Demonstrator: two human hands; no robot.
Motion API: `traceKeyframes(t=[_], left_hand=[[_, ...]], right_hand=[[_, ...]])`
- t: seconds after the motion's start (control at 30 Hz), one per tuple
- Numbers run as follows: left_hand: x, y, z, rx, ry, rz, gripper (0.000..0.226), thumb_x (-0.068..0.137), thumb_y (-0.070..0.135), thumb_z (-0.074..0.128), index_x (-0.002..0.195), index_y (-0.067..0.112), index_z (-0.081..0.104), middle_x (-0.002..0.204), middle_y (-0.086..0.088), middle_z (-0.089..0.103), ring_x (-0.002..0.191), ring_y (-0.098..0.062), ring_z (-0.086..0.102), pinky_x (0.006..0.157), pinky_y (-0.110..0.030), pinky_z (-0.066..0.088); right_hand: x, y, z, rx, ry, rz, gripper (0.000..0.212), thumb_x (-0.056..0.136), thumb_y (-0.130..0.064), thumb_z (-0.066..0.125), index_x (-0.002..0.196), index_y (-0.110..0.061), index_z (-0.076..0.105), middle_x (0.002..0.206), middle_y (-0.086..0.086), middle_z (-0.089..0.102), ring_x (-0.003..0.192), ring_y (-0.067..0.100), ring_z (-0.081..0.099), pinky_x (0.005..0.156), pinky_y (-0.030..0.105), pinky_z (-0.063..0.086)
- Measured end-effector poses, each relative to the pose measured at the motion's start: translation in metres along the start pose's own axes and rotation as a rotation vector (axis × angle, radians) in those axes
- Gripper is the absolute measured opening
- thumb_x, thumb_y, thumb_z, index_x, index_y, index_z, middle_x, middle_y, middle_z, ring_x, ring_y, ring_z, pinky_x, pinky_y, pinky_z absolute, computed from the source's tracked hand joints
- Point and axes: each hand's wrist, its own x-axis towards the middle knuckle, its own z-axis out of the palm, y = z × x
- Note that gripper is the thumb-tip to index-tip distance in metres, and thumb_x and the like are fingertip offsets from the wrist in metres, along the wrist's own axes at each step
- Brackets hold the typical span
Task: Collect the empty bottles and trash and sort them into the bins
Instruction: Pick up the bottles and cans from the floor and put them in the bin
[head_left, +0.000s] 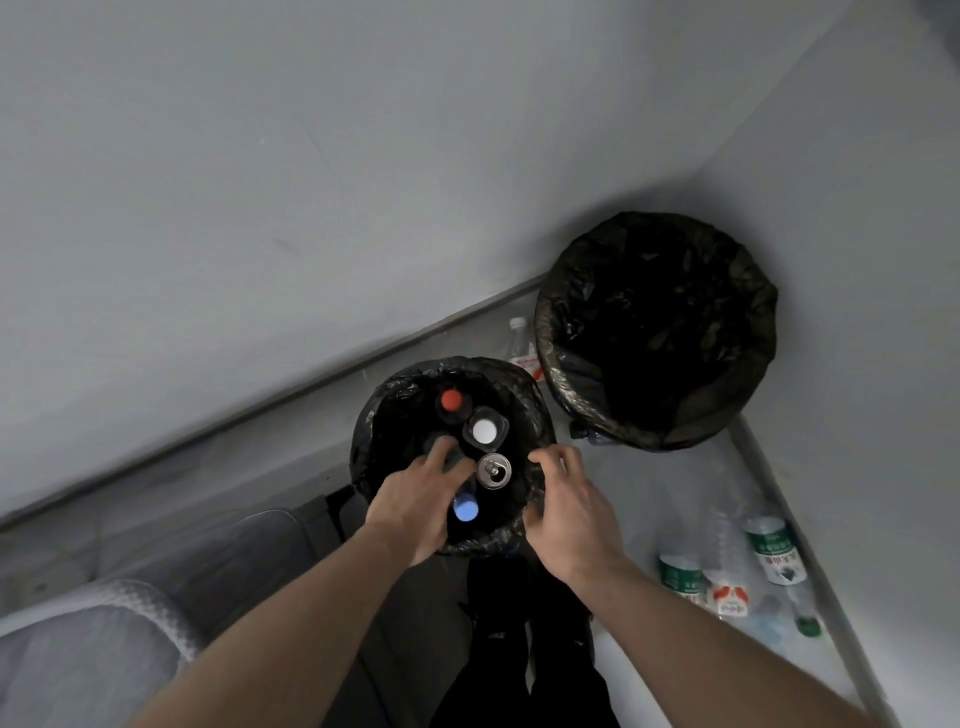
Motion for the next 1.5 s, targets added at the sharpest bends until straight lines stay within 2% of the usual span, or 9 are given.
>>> traceKeyframes(t=[0.17,0.37,0.6,0.83,0.97,1.17,1.27,1.33,1.5], left_hand=[[0.000,0.009,0.014,0.019,-0.113,0.021,0.059,0.082,0.016,0.066,0.135,0.033,0.046,0.146,0.005,0.027,0.105,-0.027,0.062,0.080,-0.041,0.055],[0.004,0.020,0.030,-0.080,-0.308,-0.024,0.079,0.083,0.001,0.059,0.146,0.043,0.036,0.145,0.005,0.020,0.105,-0.032,0.062,0.087,-0.043,0.056],[0.010,0.025,0.027,-0.248,-0.207,-0.172,0.049,0.082,0.012,0.058,0.128,0.029,0.061,0.147,0.007,0.028,0.108,-0.035,0.062,0.093,-0.043,0.052],[0.011,-0.002,-0.019,-0.206,0.166,-0.314,0.029,0.087,0.017,0.057,0.117,0.021,0.055,0.133,-0.001,0.035,0.107,-0.032,0.056,0.083,-0.046,0.053],[0.023,-0.017,-0.029,-0.168,0.115,-0.286,0.037,0.090,0.011,0.053,0.126,0.017,0.054,0.141,-0.005,0.032,0.112,-0.037,0.057,0.091,-0.050,0.052],[0.023,-0.019,-0.029,-0.183,0.108,-0.289,0.047,0.088,0.012,0.055,0.133,0.021,0.049,0.147,-0.005,0.031,0.114,-0.038,0.057,0.093,-0.050,0.052],[0.015,-0.015,-0.028,-0.188,0.075,-0.290,0.057,0.087,0.013,0.056,0.142,0.023,0.043,0.153,-0.005,0.025,0.119,-0.038,0.056,0.095,-0.049,0.051],[0.008,-0.011,-0.029,-0.204,0.085,-0.298,0.064,0.088,0.012,0.056,0.148,0.022,0.038,0.156,-0.004,0.023,0.123,-0.038,0.054,0.098,-0.048,0.050],[-0.011,0.001,-0.041,-0.229,0.070,-0.301,0.071,0.090,0.015,0.061,0.154,0.020,0.032,0.161,-0.005,0.016,0.132,-0.037,0.047,0.108,-0.045,0.044]], right_hand=[[-0.007,0.008,0.001,0.030,0.000,0.007,0.051,0.086,-0.015,0.064,0.130,-0.031,0.042,0.135,-0.012,0.033,0.093,0.018,0.064,0.077,0.031,0.053],[-0.014,0.015,0.009,0.049,-0.018,0.007,0.051,0.085,-0.015,0.063,0.127,-0.032,0.041,0.135,-0.012,0.033,0.089,0.019,0.064,0.073,0.032,0.053],[-0.017,0.021,0.010,0.070,-0.065,0.014,0.056,0.084,-0.013,0.063,0.132,-0.030,0.041,0.140,-0.008,0.031,0.087,0.019,0.063,0.069,0.026,0.044],[-0.015,0.018,-0.005,0.065,-0.094,0.047,0.060,0.084,-0.014,0.063,0.137,-0.028,0.038,0.147,-0.005,0.027,0.093,0.022,0.063,0.078,0.031,0.052],[-0.008,0.014,-0.014,0.048,-0.115,0.059,0.060,0.087,-0.016,0.063,0.140,-0.028,0.037,0.149,-0.005,0.025,0.096,0.021,0.063,0.075,0.027,0.045],[-0.006,0.011,-0.026,0.042,-0.115,0.048,0.059,0.088,-0.016,0.063,0.140,-0.027,0.037,0.144,-0.007,0.026,0.077,0.014,0.048,0.071,0.024,0.039],[-0.010,0.012,-0.030,0.046,-0.115,0.055,0.061,0.088,-0.016,0.063,0.142,-0.028,0.036,0.147,-0.005,0.026,0.085,0.017,0.055,0.073,0.025,0.041],[-0.014,0.013,-0.033,0.055,-0.116,0.067,0.064,0.087,-0.017,0.063,0.143,-0.028,0.035,0.149,-0.004,0.026,0.102,0.022,0.061,0.080,0.028,0.046],[-0.039,0.011,-0.049,0.093,-0.135,0.115,0.074,0.086,-0.017,0.061,0.150,-0.028,0.027,0.158,-0.001,0.019,0.129,0.028,0.047,0.102,0.037,0.045]])
